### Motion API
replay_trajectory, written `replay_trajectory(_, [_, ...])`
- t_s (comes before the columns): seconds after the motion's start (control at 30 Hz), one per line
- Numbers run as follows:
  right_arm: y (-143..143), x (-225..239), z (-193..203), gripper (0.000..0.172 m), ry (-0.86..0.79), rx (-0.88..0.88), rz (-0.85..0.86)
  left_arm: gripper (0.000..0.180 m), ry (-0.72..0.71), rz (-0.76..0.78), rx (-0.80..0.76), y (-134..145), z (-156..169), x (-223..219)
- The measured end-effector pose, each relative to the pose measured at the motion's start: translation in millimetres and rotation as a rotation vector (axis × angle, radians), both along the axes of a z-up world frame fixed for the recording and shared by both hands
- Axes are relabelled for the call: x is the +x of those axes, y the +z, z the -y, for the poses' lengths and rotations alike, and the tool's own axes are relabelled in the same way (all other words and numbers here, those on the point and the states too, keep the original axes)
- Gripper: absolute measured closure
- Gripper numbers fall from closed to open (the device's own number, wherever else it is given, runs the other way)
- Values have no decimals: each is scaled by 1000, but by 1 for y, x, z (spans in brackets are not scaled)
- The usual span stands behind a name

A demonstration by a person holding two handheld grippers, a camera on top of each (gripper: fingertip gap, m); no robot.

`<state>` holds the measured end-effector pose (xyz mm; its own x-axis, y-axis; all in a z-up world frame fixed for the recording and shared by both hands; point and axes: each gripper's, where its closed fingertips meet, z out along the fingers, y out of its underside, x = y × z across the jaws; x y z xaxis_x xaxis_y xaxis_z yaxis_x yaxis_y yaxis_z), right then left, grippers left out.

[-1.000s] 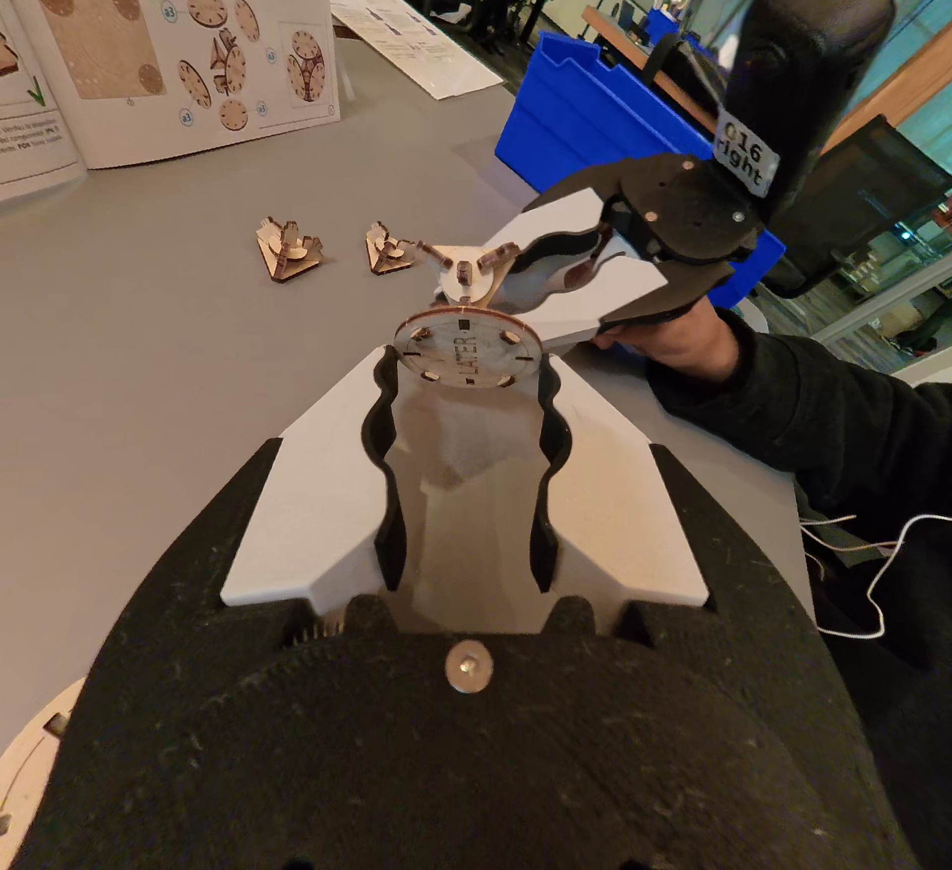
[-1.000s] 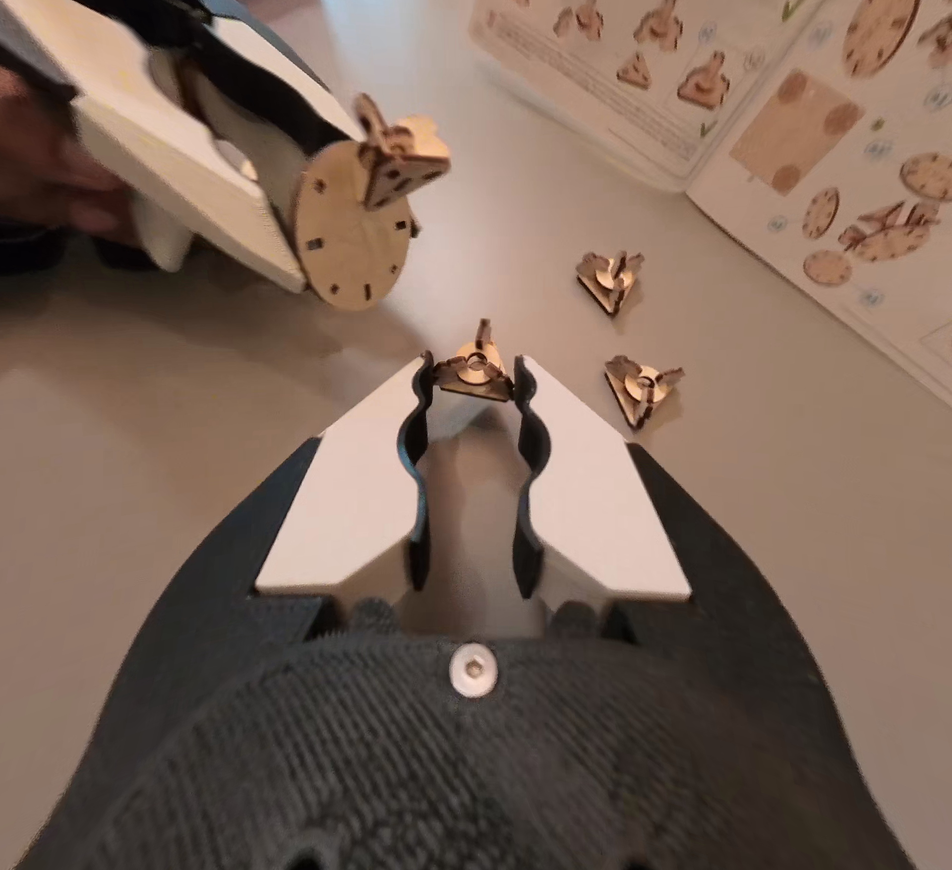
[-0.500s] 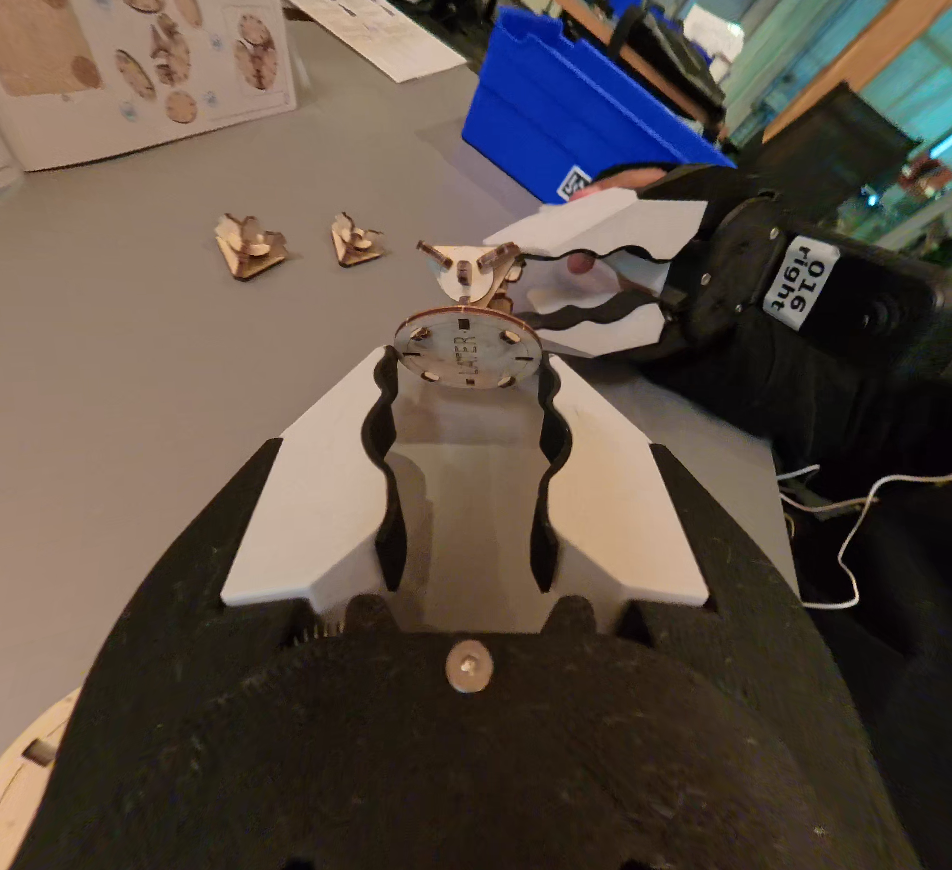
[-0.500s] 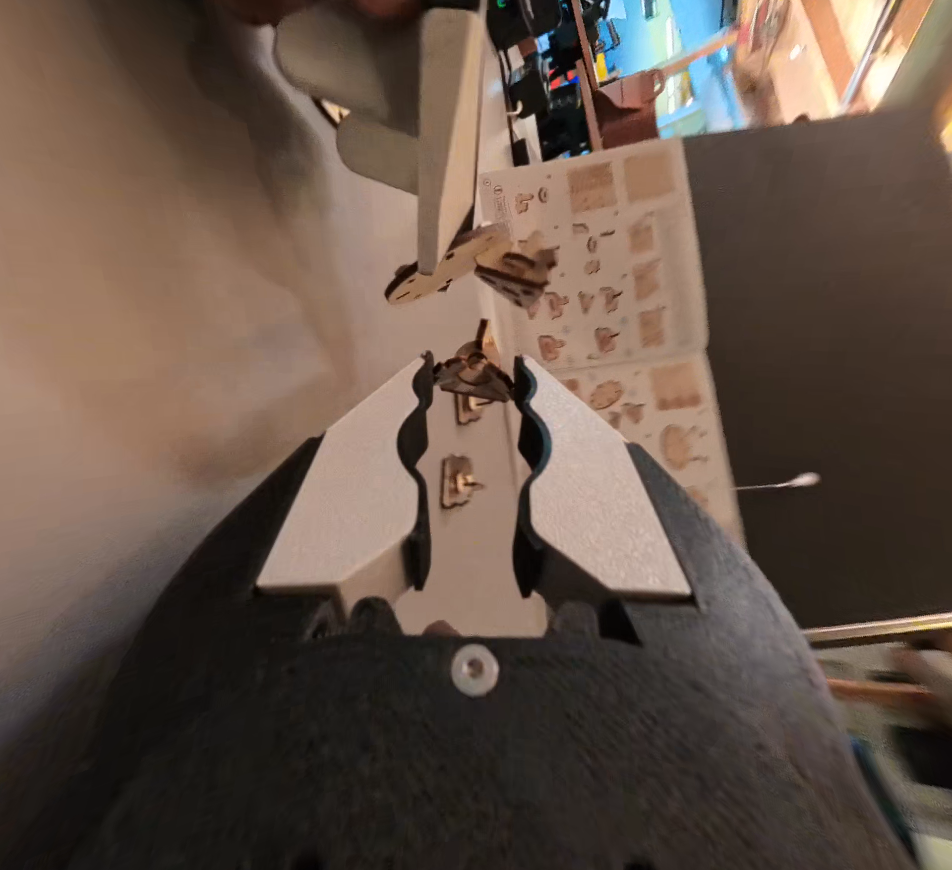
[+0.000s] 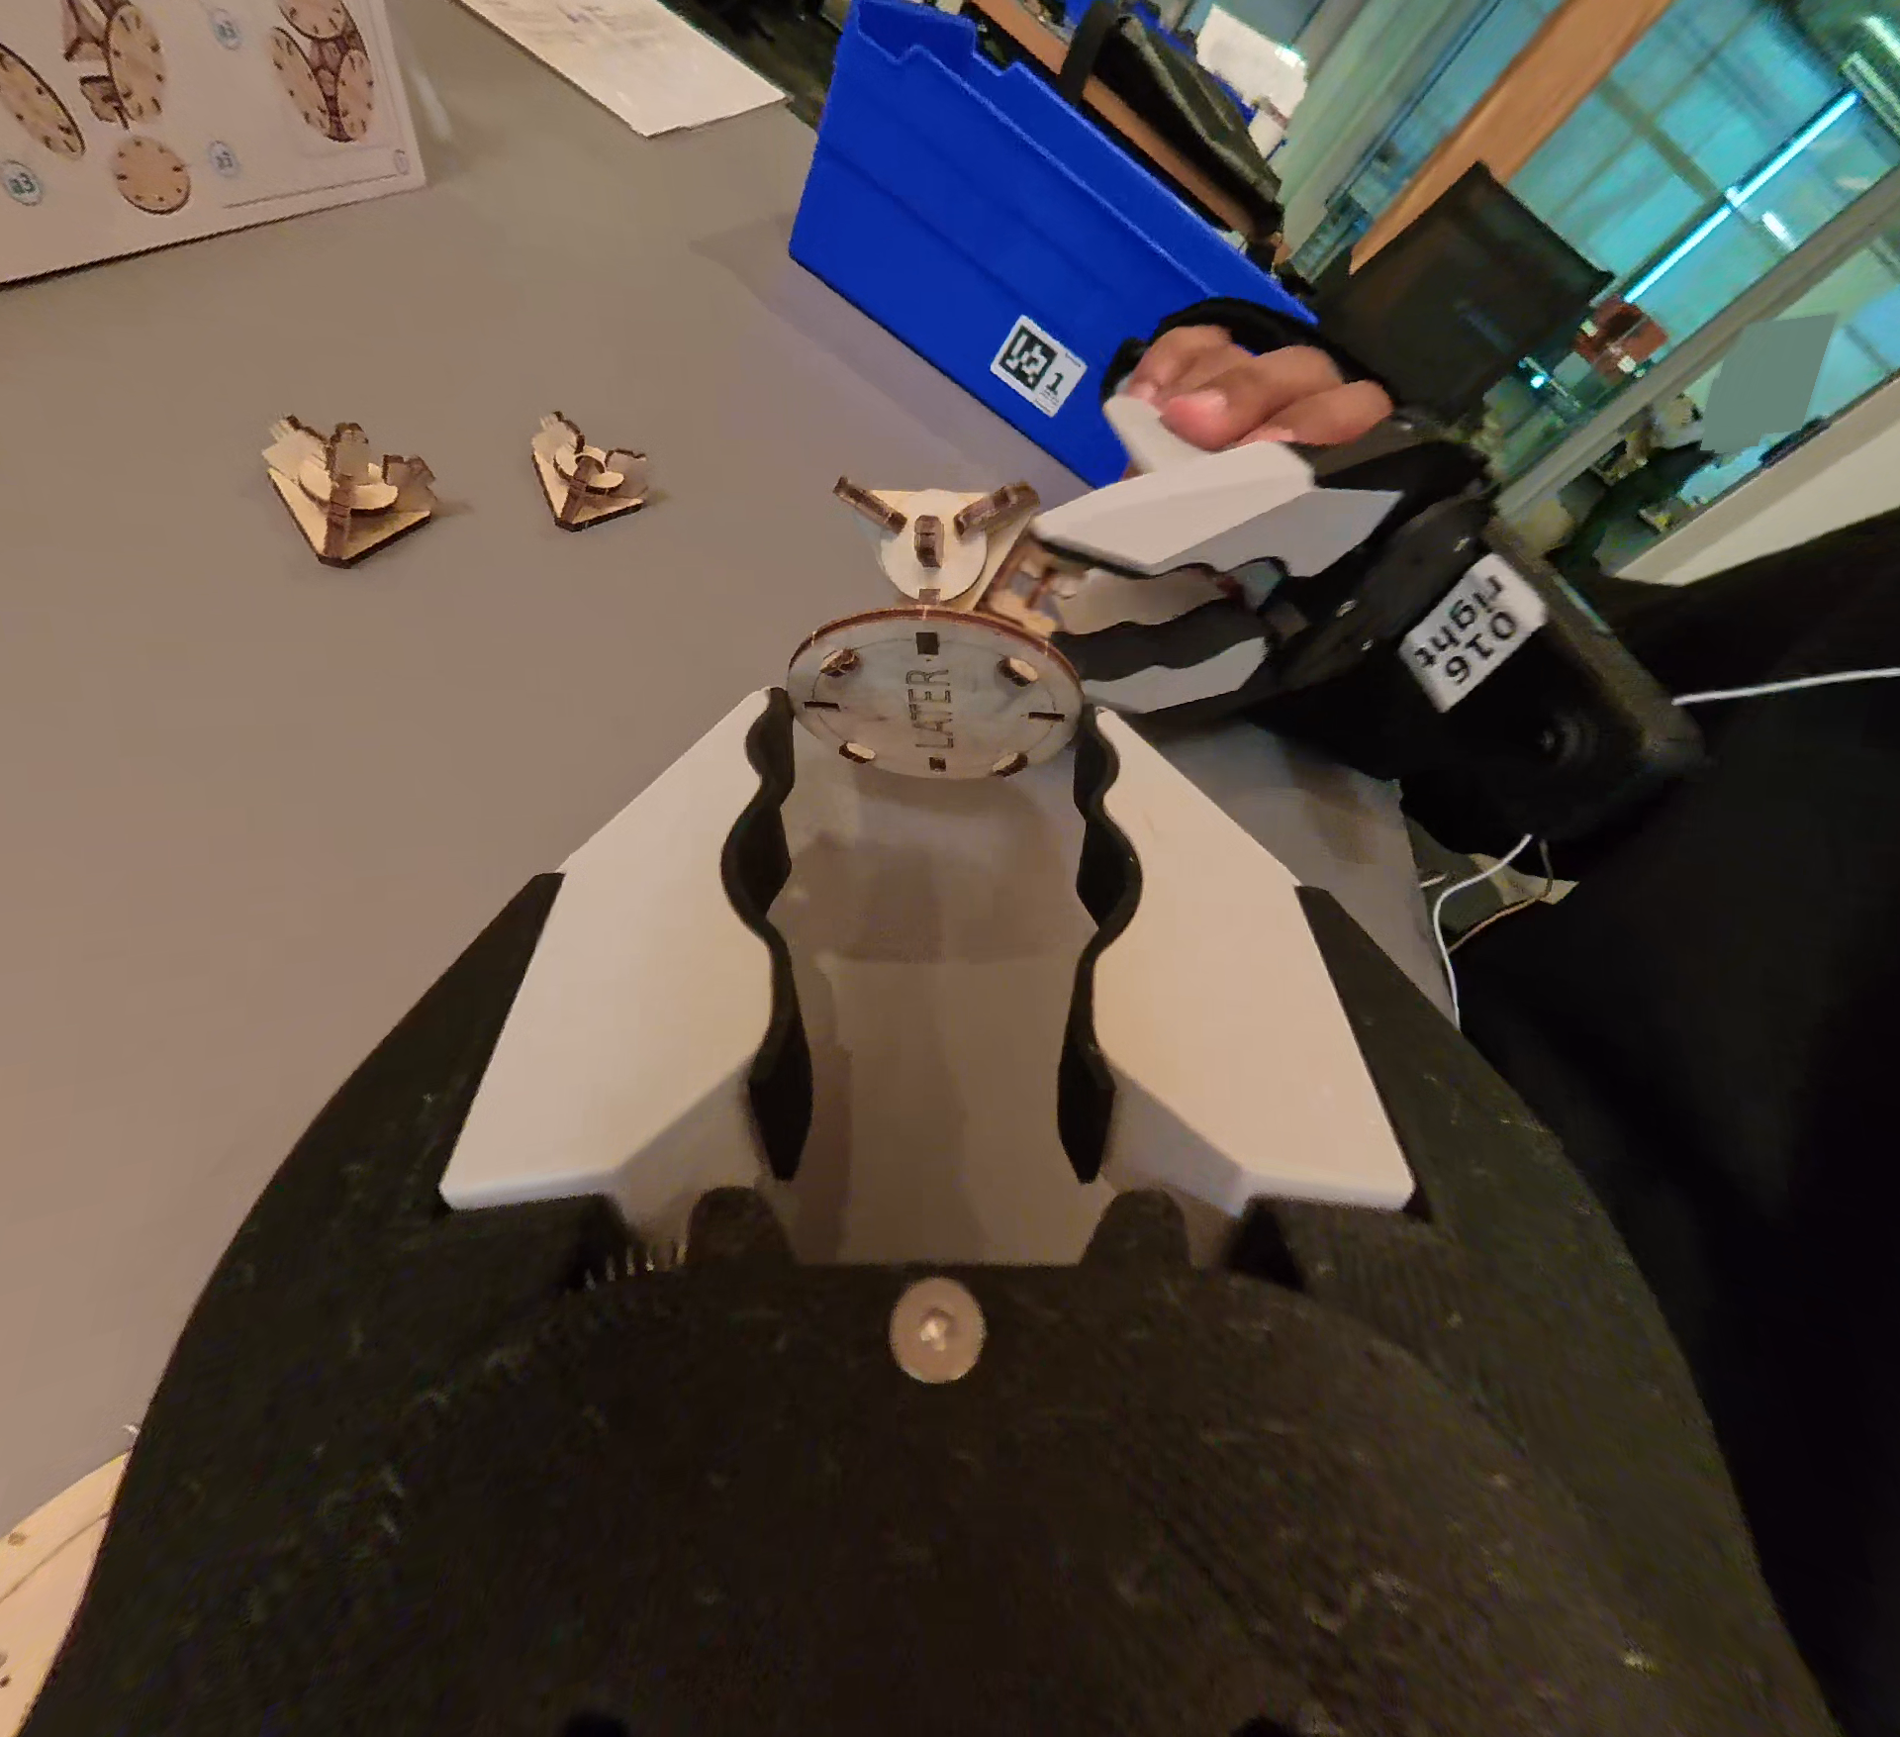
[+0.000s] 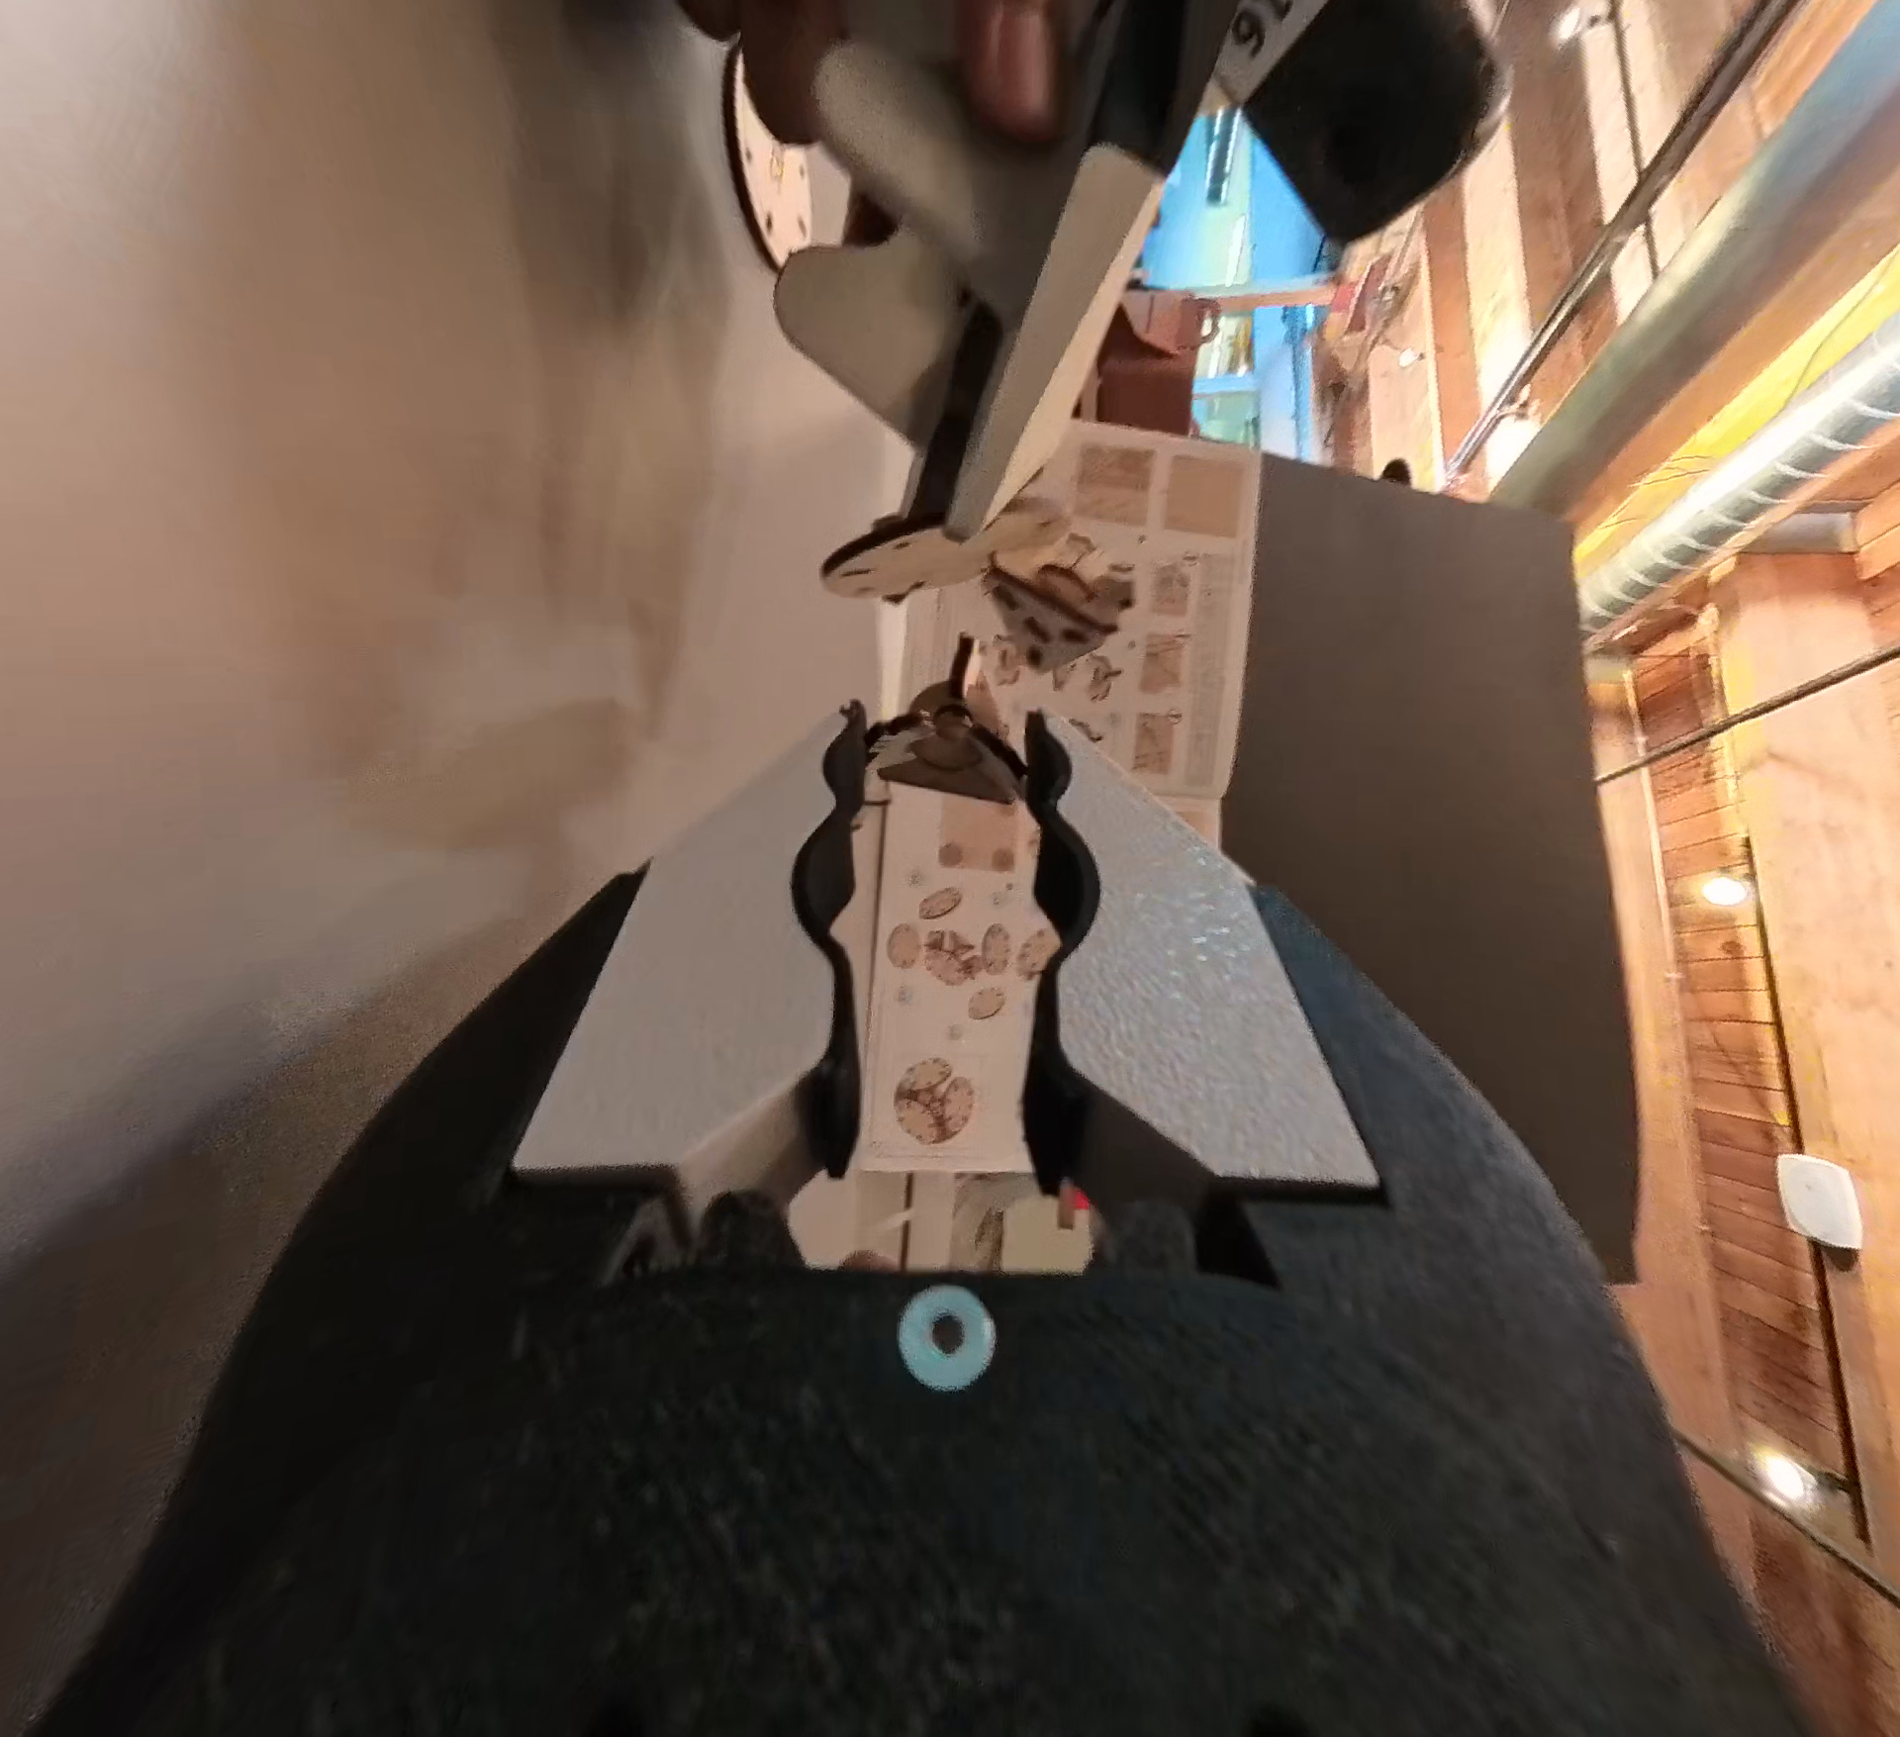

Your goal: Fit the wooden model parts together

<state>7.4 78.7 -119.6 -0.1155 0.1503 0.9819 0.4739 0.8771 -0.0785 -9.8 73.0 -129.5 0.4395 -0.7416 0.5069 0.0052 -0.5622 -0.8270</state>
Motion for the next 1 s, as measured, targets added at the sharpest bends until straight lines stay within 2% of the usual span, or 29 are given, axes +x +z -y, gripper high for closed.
replay_trajectory(0.4, [-6,-4,7,142,-21,91,75,127,38,-162,68,-10,0,5])
replay_trajectory(0.6, [-15,-5,4,142,-34,96,113,127,81,-202,50,-16,-6,2])
replay_trajectory(1.0, [-23,-5,3,142,-37,78,146,127,67,-313,98,-24,-3,8])
